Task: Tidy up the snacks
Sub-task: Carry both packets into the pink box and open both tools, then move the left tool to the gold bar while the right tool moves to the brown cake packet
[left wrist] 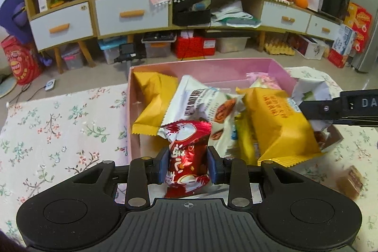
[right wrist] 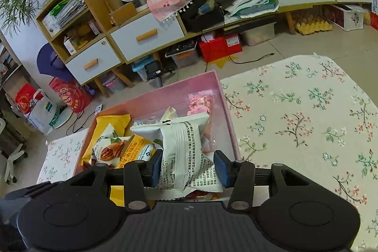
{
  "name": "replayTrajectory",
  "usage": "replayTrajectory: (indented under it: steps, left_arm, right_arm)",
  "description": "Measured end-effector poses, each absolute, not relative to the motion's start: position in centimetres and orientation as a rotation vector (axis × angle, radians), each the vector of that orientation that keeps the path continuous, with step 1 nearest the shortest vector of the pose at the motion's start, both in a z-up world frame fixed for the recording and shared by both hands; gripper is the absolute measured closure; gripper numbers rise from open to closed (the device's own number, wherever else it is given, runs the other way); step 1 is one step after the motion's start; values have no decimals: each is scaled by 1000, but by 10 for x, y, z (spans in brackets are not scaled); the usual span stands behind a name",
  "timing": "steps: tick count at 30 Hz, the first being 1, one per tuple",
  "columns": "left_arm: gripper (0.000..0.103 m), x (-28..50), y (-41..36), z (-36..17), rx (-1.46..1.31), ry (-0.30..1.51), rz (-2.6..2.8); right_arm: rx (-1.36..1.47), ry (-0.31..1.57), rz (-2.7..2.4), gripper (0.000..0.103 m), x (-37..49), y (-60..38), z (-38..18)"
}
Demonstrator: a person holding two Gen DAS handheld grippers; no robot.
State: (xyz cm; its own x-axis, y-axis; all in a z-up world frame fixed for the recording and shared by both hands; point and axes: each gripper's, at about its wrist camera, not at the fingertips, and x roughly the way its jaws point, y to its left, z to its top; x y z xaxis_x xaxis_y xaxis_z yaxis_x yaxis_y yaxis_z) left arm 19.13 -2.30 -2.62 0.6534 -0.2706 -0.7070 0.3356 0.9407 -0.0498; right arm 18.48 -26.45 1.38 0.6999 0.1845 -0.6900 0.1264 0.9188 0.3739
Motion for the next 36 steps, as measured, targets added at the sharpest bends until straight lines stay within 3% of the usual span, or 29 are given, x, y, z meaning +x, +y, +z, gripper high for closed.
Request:
replayTrajectory:
  steps: [7,10,11,20,24,36]
  left_arm:
    - [68,188,-19,-23,78,769,-371]
    - [54,183,-19,-18,76,761,-388]
    - [50,182,-19,-17,79,758,-392]
    - [33,159,-19,-5,108,762,-409]
    - [19,146,-12,1,93,763,-413]
    - [7,101,2,15,102,789,-410]
  right_arm:
    - [405,785,33,82,188,-262,13]
    - [416,778,25,79,187,-265,15]
    - [423,774,29,72,185,-267,17]
    - [416,736,30,53,171,-273,36]
    - [396,738,28,46,159,-275,44]
    - [296,768,46,30,124,-269,59]
